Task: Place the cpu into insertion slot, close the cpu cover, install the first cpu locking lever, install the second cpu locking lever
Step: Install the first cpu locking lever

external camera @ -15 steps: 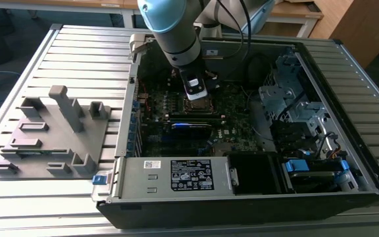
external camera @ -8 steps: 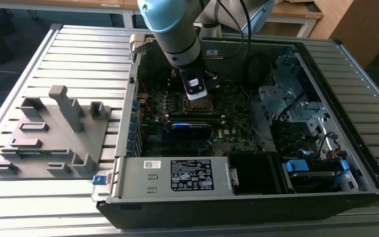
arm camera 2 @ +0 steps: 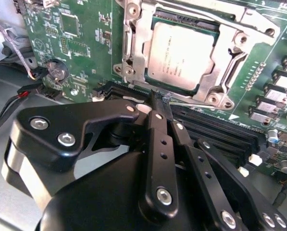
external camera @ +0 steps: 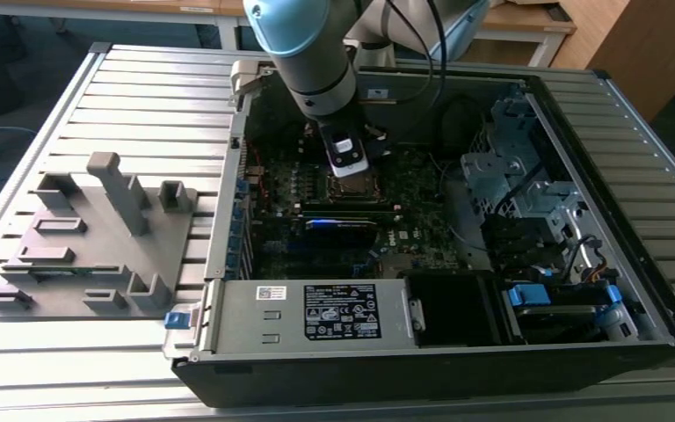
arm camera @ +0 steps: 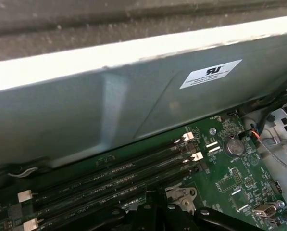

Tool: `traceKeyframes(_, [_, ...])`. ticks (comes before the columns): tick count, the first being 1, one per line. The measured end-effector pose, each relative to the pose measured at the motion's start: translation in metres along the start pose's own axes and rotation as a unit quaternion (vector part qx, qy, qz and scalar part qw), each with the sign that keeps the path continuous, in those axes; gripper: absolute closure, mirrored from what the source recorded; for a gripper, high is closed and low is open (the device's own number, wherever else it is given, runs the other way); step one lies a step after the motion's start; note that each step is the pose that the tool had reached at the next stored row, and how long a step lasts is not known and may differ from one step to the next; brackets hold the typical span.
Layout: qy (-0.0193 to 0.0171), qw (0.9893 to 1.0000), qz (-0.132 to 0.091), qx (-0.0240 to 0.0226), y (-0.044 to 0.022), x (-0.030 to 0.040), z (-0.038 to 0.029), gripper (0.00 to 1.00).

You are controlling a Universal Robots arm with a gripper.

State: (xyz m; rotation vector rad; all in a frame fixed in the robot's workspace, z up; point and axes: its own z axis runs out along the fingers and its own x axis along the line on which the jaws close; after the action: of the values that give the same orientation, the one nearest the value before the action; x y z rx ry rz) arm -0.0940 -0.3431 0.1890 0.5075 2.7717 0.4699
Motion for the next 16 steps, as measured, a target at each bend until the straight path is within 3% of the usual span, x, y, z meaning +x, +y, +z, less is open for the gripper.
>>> traceKeyframes(10, [-0.0001,1.0,0.0,-0.0002,0.0008,0.0088,-0.0017,0.9])
traceKeyframes(16, [-0.0001,1.0,0.0,0.0,0.0013,0.0095,-0.0017,0.9])
